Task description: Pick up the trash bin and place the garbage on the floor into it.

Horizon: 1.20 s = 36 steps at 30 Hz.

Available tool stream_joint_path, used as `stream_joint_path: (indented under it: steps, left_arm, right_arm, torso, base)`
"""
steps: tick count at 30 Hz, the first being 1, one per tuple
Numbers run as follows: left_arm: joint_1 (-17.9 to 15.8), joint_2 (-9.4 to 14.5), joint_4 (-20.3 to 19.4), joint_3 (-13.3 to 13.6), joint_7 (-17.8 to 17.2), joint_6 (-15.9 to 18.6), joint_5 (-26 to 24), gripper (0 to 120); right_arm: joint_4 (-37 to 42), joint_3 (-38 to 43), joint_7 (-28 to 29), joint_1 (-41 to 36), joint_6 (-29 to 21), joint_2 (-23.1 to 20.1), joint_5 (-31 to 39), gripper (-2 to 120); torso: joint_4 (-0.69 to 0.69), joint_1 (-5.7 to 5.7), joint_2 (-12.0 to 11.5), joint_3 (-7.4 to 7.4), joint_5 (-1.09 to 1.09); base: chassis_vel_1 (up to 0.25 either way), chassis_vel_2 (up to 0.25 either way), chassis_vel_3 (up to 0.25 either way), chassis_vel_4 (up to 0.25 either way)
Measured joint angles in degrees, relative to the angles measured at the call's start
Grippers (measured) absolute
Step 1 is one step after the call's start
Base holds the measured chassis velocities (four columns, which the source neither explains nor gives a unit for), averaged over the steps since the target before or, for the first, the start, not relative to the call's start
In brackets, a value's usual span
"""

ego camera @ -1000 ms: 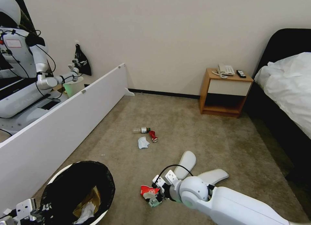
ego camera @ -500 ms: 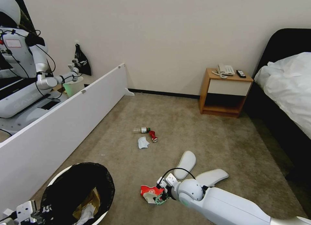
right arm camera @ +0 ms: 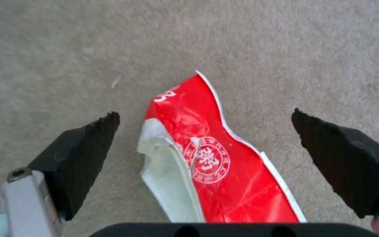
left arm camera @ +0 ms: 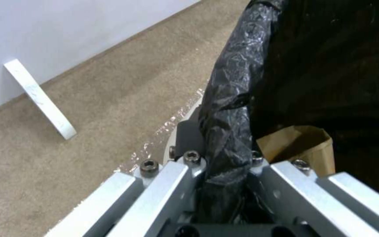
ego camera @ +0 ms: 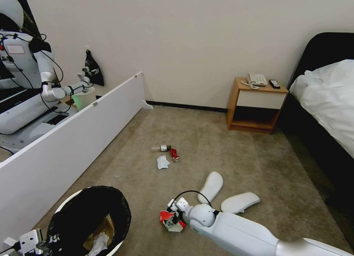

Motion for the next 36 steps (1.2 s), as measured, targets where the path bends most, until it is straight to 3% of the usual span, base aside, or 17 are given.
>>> stream_joint_path:
  steps: [9, 24, 28, 31, 36]
  left_arm:
    - [0.1, 0.0, 0.1, -0.1, 0.2, -0.1, 0.0, 2]
    - [-0.5, -0.4, 1.1, 0.2, 0.4, -0.3, 0.6, 2]
    - [-0.5, -0.4, 1.2, 0.1, 0.4, -0.3, 0.6, 2]
    - [-0.4, -0.4, 1.2, 0.1, 0.4, -0.3, 0.6, 2]
    - [-0.7, -0.5, 1.6, 0.4, 0.5, -0.3, 1.0, 2]
  right_arm:
    - [-7.0, -0.8, -1.1, -1.5, 2.8, 3.1, -2.5, 100]
    - [-11.3, -0.3, -2.3, -3.8, 5.5, 3.4, -5.2, 98]
    - [-12.3, -0.1, -2.7, -4.4, 7.1, 3.4, -5.9, 79]
    - [-12.5, 0.1, -2.8, -4.5, 7.5, 3.4, -6.1, 73]
    - [-11.6, 0.5, -2.7, -4.5, 7.6, 2.8, -6.2, 50]
  torso:
    - [-0.01, 0.00, 0.0, 0.00, 0.01]
    - [-0.01, 0.00, 0.0, 0.00, 0.01]
    - [-0.01, 0.00, 0.0, -0.01, 0.01]
    - [-0.01, 0.00, 0.0, -0.01, 0.01]
    - [0.00, 0.00, 0.0, -0.01, 0.01]
  base:
    - [0.000, 0.000, 0.000, 0.000]
    - [0.000, 0.000, 0.000, 0.000]
    - [0.000, 0.000, 0.000, 0.000]
    - [0.000, 0.000, 0.000, 0.000]
    - [0.000, 0.000, 0.000, 0.000]
